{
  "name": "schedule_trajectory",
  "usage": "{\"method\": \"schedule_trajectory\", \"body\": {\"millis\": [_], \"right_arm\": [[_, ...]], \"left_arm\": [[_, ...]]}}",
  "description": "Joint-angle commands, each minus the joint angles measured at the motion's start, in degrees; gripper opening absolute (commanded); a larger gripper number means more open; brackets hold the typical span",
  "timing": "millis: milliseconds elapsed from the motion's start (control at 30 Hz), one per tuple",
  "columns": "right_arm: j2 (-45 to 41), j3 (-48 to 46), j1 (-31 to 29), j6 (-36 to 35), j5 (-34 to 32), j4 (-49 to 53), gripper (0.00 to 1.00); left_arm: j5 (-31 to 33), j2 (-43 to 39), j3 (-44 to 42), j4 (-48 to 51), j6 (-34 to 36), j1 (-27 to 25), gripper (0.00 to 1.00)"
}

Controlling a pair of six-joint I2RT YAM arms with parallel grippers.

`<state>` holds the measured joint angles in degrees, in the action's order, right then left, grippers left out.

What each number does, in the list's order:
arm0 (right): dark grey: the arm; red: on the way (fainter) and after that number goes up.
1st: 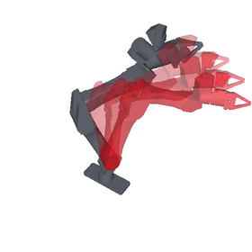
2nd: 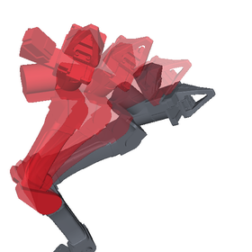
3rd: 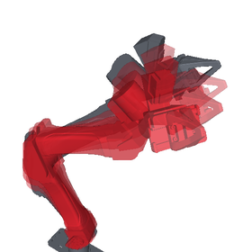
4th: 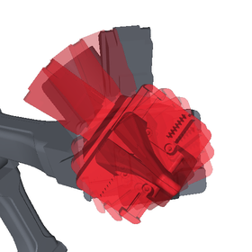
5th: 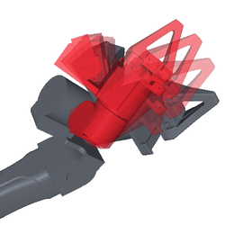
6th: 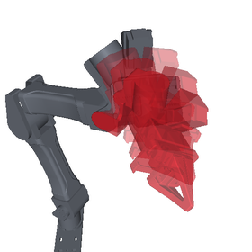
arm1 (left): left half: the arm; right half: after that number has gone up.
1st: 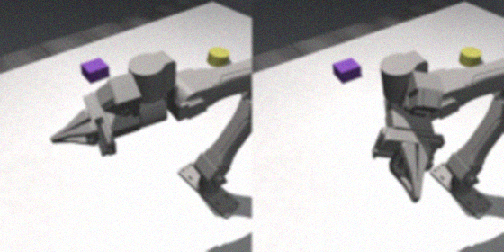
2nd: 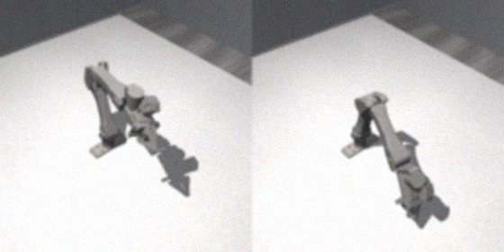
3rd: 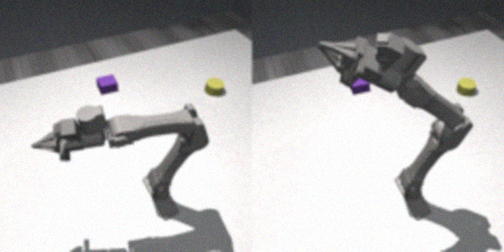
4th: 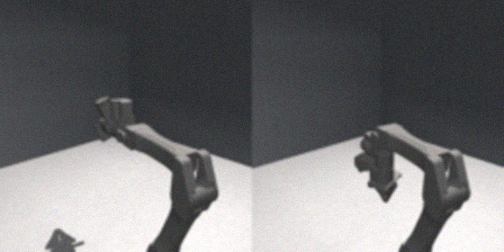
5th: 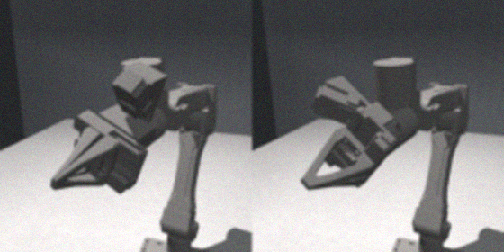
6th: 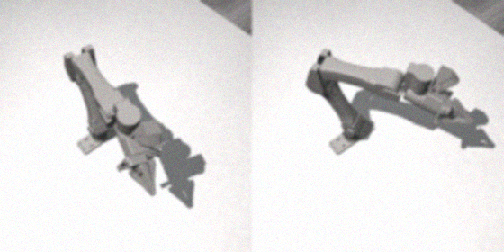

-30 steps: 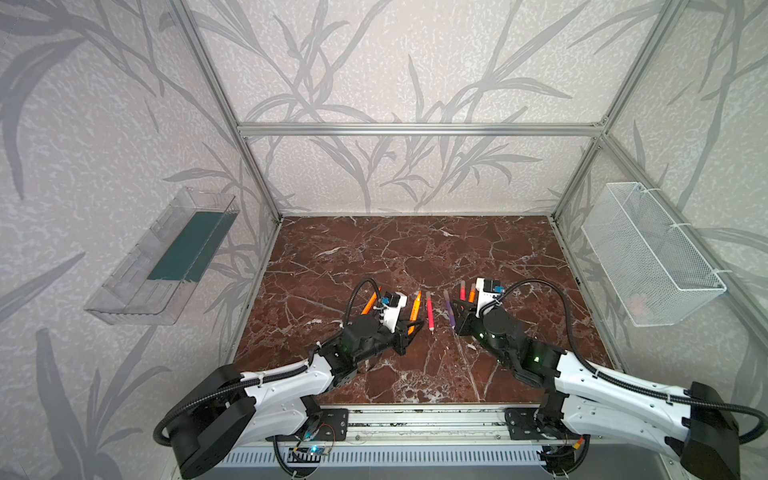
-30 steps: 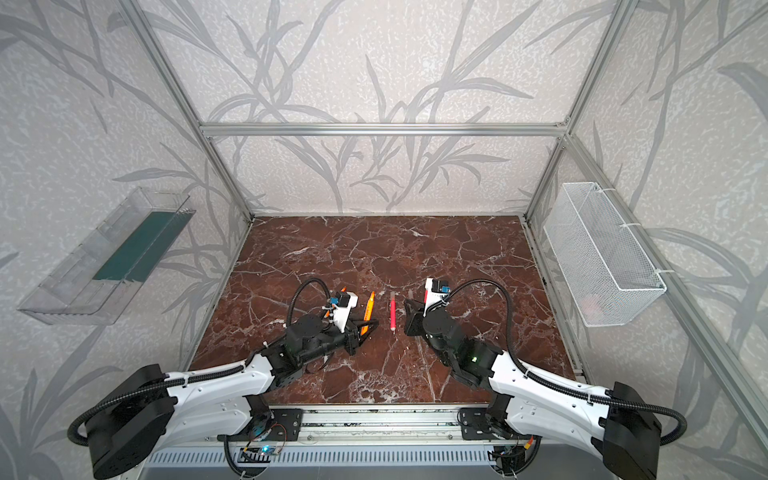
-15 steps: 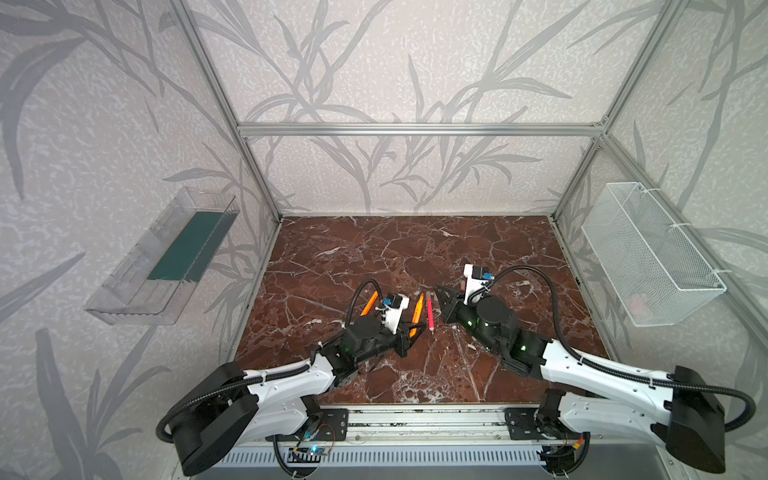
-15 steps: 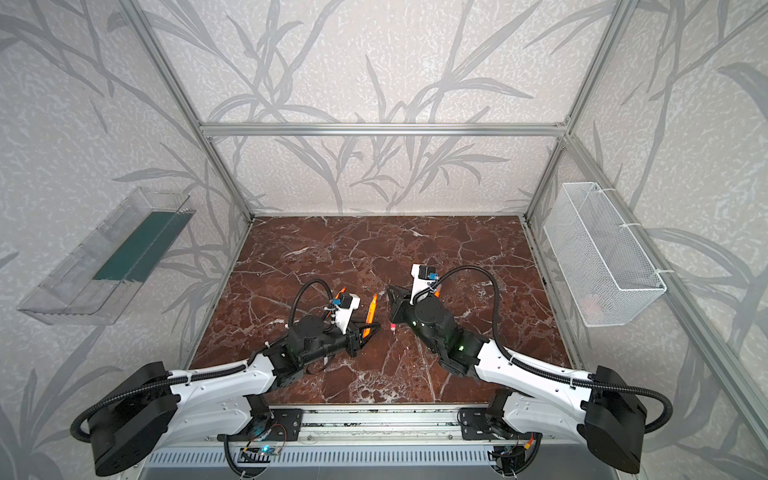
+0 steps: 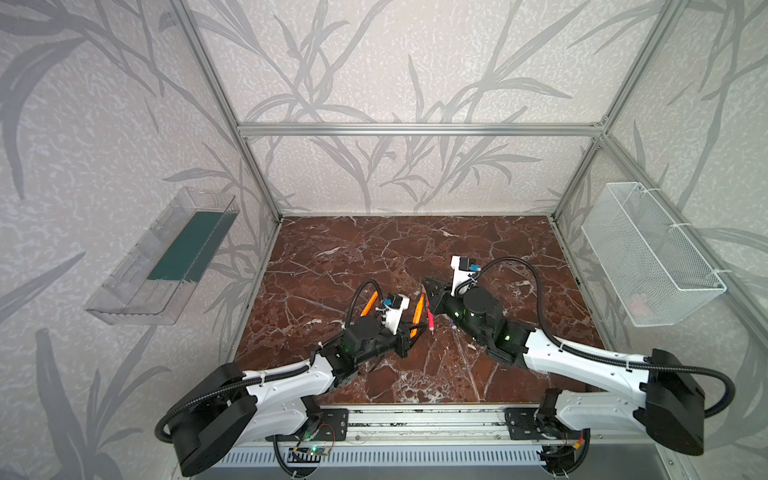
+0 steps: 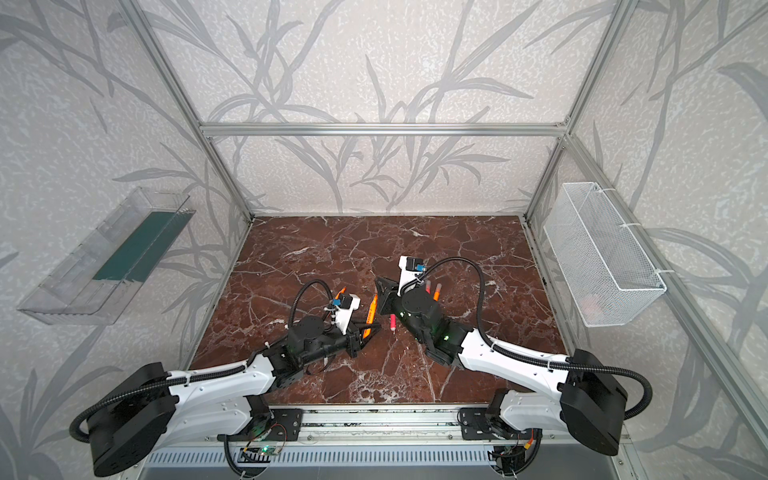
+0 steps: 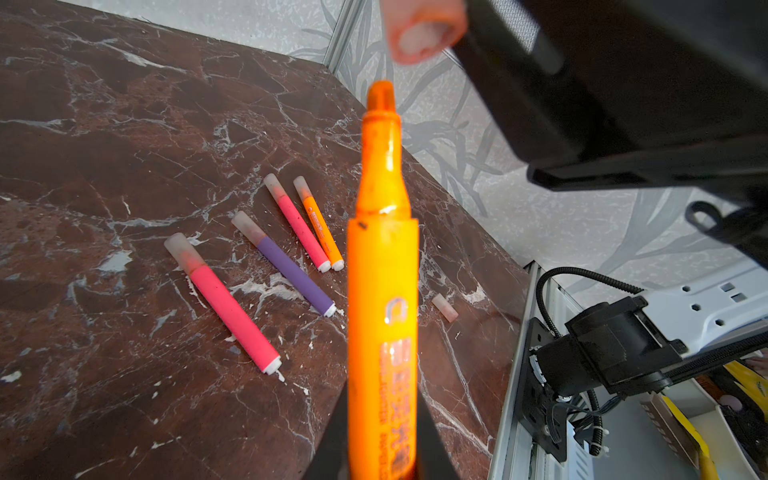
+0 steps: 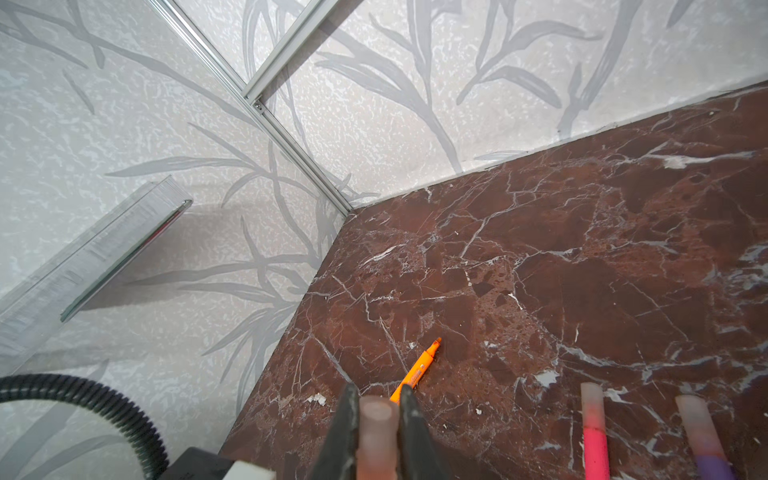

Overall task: Insert the pens into the pen caps
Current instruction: 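Carry the pale cap with the right gripper above the orange marker tip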

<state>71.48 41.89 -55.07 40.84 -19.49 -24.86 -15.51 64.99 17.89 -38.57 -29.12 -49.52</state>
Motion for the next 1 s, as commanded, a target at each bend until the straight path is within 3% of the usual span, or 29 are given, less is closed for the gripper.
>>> {"method": "schedule_trajectory", "body": {"millis": [0, 367, 967], "right_arm": [[1.0, 2.8, 0.26, -0.75, -0.68, -0.92, 0.07], [1.56, 1.79, 0.21, 0.86, 2.34, -1.96, 0.06], [-0.11, 2.88, 0.25, -0.76, 0.71, -1.05, 0.06]], "left_arm": [[0.56, -1.88, 0.13, -1.25, -0.02, -0.23, 0.0], [2.45, -3.47, -0.41, 0.09, 1.09, -0.23, 0.0], [1.97, -1.63, 0.62, 0.25, 1.81, -0.23, 0.0]]}}
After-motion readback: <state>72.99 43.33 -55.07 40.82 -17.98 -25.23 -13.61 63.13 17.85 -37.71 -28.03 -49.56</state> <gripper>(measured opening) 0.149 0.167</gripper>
